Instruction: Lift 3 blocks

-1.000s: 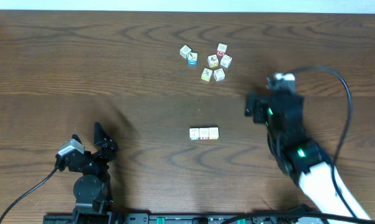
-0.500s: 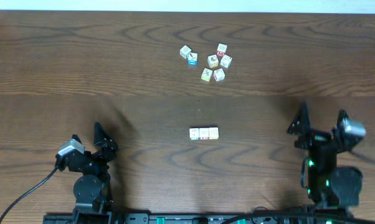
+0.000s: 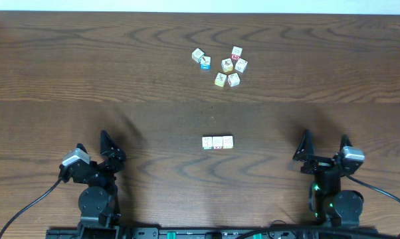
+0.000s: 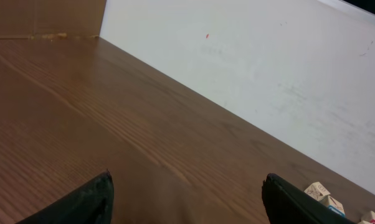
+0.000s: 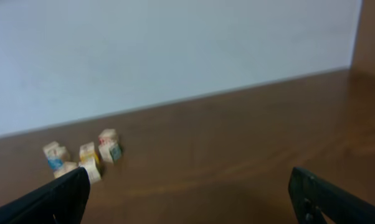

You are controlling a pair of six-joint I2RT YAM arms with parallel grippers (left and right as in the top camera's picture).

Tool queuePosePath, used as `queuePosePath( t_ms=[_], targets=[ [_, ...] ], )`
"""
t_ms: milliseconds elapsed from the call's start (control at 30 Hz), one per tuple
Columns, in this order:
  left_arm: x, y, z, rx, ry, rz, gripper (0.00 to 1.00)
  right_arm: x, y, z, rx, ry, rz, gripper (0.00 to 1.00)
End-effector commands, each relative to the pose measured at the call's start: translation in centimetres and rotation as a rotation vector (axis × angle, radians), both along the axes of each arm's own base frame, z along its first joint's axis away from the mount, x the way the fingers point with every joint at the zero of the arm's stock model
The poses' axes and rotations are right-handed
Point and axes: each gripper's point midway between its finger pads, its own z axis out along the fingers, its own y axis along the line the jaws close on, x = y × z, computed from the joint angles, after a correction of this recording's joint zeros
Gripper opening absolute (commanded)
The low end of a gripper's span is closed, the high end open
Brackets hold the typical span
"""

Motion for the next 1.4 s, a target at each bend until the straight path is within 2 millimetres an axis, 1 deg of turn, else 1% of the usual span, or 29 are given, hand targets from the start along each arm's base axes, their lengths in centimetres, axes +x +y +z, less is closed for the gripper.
queuePosePath(
  t_ms=[0,200,1367],
  targets=[
    [-0.10,0.26,-1.72,0.017,0.060,0.012,0.77,-0.08,-0.14,-1.25,-0.027,0.046,-0.002,0.99],
    [-0.10,0.26,-1.72,0.017,0.060,0.012,0.77,-0.06,0.44,-1.51,-0.106,0.061,0.036,0.99],
    [-0.10,0.26,-1.72,0.017,0.060,0.012,0.77,-0.04,0.43,-1.37,-0.105,0.055,0.035,0.99]
  ],
)
